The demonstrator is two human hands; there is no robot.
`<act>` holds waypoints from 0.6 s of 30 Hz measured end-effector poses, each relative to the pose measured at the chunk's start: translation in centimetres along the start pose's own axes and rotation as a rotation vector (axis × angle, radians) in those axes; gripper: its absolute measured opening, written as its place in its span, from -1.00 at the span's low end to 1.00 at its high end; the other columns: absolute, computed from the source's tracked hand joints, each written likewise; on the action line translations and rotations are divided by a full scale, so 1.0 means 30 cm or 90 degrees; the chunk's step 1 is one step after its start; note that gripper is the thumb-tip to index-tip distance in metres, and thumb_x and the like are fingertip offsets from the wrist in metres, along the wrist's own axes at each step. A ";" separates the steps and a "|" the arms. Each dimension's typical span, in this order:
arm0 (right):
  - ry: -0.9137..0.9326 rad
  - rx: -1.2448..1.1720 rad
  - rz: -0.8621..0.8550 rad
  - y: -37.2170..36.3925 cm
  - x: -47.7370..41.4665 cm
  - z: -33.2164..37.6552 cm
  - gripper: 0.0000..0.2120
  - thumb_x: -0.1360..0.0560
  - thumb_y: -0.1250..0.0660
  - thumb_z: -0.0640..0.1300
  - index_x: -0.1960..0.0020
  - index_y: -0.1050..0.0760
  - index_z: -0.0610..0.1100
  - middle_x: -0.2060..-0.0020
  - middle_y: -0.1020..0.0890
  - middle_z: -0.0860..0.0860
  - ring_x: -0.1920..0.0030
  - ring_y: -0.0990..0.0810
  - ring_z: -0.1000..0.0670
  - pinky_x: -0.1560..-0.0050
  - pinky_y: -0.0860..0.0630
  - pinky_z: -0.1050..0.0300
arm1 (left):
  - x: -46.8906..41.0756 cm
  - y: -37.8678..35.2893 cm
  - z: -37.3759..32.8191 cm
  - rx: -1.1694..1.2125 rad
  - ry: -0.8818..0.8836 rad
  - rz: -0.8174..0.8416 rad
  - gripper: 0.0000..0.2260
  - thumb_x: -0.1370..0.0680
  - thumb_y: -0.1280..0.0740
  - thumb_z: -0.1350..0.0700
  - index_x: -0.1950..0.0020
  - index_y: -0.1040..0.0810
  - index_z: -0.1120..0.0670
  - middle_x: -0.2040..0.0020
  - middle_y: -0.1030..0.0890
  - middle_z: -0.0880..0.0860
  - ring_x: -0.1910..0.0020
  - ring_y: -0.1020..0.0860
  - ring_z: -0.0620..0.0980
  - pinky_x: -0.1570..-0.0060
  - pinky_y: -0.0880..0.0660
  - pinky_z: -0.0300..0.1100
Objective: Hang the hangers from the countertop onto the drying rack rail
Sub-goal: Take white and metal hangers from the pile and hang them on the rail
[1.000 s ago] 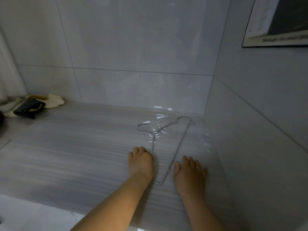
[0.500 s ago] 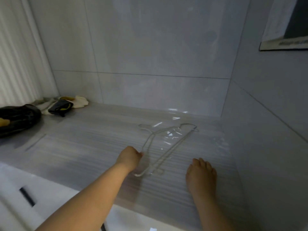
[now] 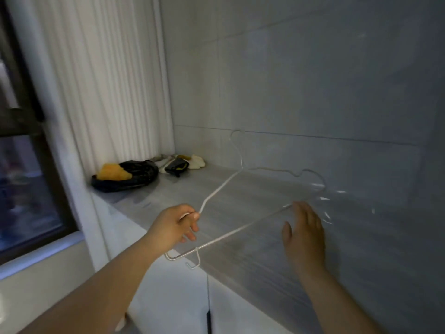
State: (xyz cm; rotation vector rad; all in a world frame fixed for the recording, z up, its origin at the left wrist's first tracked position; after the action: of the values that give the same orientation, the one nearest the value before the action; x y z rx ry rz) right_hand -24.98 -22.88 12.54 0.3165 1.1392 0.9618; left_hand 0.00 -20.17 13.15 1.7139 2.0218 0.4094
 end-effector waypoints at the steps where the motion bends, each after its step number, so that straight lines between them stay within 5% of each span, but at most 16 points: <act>1: 0.018 -0.014 -0.016 0.028 -0.024 0.050 -0.56 -0.22 -0.44 -0.39 -0.09 -0.52 -0.42 -0.04 -0.58 -0.39 0.02 -0.59 -0.40 0.04 -0.51 -0.29 | 0.034 0.046 -0.003 -0.010 -0.007 -0.013 -0.75 -0.57 -0.19 0.24 0.31 -0.44 0.07 0.43 -0.53 -0.02 0.61 -0.50 -0.24 0.54 -0.38 -0.41; 4: 0.071 -0.035 -0.042 0.070 -0.088 0.187 -0.55 -0.29 -0.35 -0.32 -0.17 -0.50 -0.38 -0.14 -0.54 -0.37 -0.10 -0.53 -0.42 -0.09 -0.44 -0.31 | 0.159 0.171 -0.002 -0.050 -0.029 -0.047 -0.77 -0.54 -0.24 0.19 0.32 -0.47 0.03 0.53 -0.55 -0.08 0.54 -0.52 -0.23 0.43 -0.42 -0.36; 8: 0.162 -0.064 0.092 -0.001 -0.105 0.368 -0.65 -0.40 -0.16 -0.14 0.09 -0.60 -0.37 0.21 -0.65 -0.35 0.19 -0.63 -0.36 0.15 -0.56 -0.19 | 0.352 0.316 0.024 -0.141 -0.011 -0.105 -0.74 -0.56 -0.21 0.26 0.29 -0.47 0.00 0.55 -0.55 -0.10 0.52 -0.52 -0.25 0.45 -0.39 -0.49; 12: 0.232 -0.166 0.227 -0.065 -0.042 0.577 -0.74 -0.56 -0.16 -0.27 -0.18 -0.52 -0.30 -0.01 -0.61 -0.32 0.02 -0.57 -0.25 0.10 -0.39 0.04 | 0.533 0.479 0.055 -0.246 0.053 -0.183 -0.76 -0.56 -0.22 0.15 0.29 -0.43 -0.07 0.48 -0.49 -0.06 0.57 -0.48 -0.24 0.43 -0.43 -0.44; 18: 0.400 -0.288 0.321 -0.053 0.161 0.966 -0.69 -0.57 -0.11 -0.28 -0.24 -0.50 -0.21 0.04 -0.59 -0.15 0.02 -0.51 -0.11 0.13 -0.32 0.11 | 0.796 0.649 0.014 -0.438 0.127 -0.257 -0.91 -0.56 -0.21 -0.02 -0.02 -0.47 -0.10 0.25 -0.48 -0.13 0.40 -0.43 -0.22 0.35 -0.41 -0.42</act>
State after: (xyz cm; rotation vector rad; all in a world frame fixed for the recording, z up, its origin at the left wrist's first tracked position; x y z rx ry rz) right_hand 1.46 -13.02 20.87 -0.0899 1.3837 1.8124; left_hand 13.77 6.77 18.99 0.8593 1.9643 1.0165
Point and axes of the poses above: each hand's wrist, its own x-axis away from the middle knuckle, its own y-axis out of the back of the hand, z = x × y, the point moved 10 cm from there along -x, towards the middle knuckle
